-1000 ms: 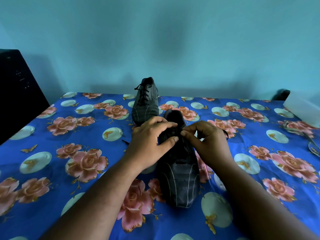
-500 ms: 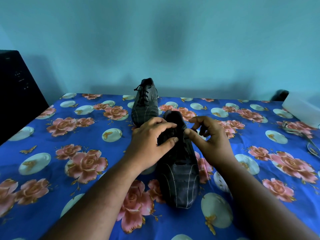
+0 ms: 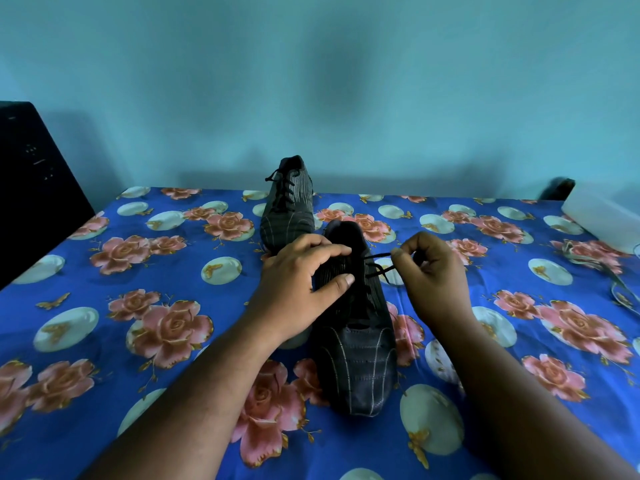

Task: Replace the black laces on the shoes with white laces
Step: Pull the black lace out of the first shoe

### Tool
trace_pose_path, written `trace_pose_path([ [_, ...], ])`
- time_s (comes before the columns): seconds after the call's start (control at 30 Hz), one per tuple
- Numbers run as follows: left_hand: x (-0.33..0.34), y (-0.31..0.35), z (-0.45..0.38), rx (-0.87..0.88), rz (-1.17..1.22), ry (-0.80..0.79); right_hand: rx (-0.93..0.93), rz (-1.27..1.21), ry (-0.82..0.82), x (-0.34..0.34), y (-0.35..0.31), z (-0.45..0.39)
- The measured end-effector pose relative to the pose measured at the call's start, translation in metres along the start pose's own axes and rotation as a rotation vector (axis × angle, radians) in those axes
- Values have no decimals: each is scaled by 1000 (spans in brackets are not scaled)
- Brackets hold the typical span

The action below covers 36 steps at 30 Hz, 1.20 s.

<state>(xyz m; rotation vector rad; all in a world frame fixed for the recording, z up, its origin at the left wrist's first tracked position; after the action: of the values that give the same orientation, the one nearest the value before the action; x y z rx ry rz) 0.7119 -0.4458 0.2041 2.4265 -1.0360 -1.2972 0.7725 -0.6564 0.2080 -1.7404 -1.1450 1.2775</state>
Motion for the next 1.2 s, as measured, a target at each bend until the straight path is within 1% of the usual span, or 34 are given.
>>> trace_pose_path([
  [0.07,0,0,0,0,1,2,-94,66,3,0,-1,2],
  [0.17,0,0,0,1,-4,-2,-280,177,-46,3,-1,6],
  [0.27,0,0,-1,6,-9,-4,-359,273,-62,6,-1,6],
  [0.43,1,-1,-1,7,-1,-8,-380,238,-26,3,-4,6],
  [0.53,1,-1,-1,6,12,-4,-265,158,23,1,-5,5],
  [0.63,1,-1,0,6,11,-5,-88,13,69,-2,-1,-1],
  [0.67,1,-1,0,4,11,-6,-67,4,75,-4,0,-3],
  [0.73,1,-1,0,0,14,-6,-101,65,79,-4,2,-4],
  [0.8,1,-1,0,0,17,-9,-180,167,74,-3,3,-1],
  [0.93,0,0,-1,5,4,-12,-337,334,-42,6,1,3],
  [1.07,0,0,-1,6,9,-10,-394,318,-29,6,-1,3],
  [1.2,1,-2,0,8,8,-6,-390,302,-38,3,1,2],
])
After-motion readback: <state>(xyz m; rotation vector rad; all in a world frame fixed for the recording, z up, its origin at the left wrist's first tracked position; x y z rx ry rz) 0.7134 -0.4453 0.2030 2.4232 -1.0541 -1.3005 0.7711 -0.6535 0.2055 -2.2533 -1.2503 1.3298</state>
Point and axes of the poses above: each hand's wrist, its own z-axis away from the middle knuckle, its own x-axis out of the palm, y = z × x, the point moved 1 cm from there along -z, towards the middle knuckle, and after that the axes turned 11 degrees about x, right-handed, at the moved point
